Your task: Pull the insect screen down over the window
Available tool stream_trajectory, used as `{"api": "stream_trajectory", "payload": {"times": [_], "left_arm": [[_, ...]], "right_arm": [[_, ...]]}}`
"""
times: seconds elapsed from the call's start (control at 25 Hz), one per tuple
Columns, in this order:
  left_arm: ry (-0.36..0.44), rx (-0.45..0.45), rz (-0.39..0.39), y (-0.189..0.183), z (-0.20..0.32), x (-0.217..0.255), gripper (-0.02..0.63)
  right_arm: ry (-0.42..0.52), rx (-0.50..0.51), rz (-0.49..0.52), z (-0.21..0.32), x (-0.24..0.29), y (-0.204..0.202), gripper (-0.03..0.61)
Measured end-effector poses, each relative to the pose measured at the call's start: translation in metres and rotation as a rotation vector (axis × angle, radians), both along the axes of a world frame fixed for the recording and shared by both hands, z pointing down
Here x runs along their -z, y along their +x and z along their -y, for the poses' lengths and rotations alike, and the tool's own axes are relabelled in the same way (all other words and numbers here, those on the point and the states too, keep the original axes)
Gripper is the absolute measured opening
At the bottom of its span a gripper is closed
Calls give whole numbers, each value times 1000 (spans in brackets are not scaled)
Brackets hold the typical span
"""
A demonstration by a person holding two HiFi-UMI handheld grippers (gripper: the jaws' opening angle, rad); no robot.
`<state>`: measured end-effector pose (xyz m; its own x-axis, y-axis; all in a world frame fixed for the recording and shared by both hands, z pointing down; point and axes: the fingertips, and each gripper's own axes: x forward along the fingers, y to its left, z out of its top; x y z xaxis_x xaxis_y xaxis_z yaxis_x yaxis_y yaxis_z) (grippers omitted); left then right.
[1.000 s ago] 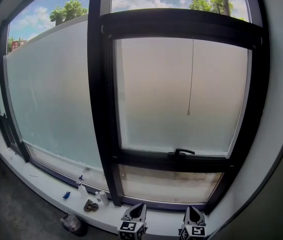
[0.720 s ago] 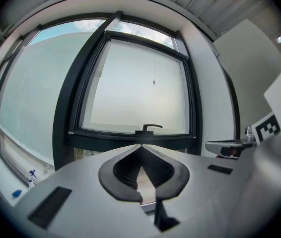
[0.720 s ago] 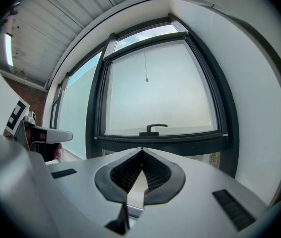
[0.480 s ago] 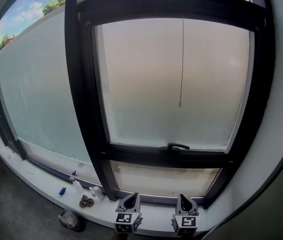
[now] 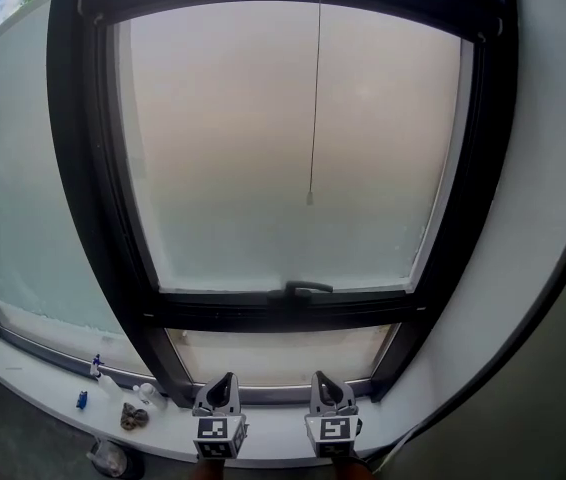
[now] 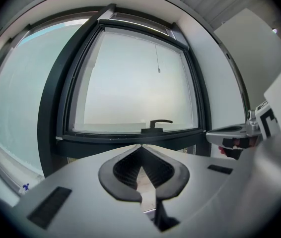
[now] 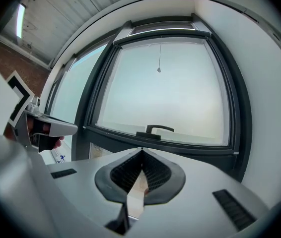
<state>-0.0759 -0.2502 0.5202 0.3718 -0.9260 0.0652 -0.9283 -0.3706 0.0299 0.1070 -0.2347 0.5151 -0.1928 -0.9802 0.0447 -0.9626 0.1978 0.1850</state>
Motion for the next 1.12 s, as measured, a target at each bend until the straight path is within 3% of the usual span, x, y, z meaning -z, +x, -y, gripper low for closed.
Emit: {"api": "stream_trajectory", "payload": {"times": [0.2, 0.4, 0.68, 0.96, 1.12], "left_arm": [[-1, -60, -12, -5, 24, 1, -2], [-10, -102, -24, -5, 37, -4, -2], [8, -108, -8, 1, 56, 8, -2], [88, -103, -55, 22, 76, 54, -1], [192, -125, -66, 41, 89, 105, -2]], "right_arm": [[-32, -40, 121, 17, -1, -1, 2], [-97, -103, 97, 19, -3, -1, 2], [-80, -102, 133, 38, 8, 0, 2], [45, -61, 105, 64, 49, 20, 2], [127, -21, 107, 81, 87, 18, 3]]}}
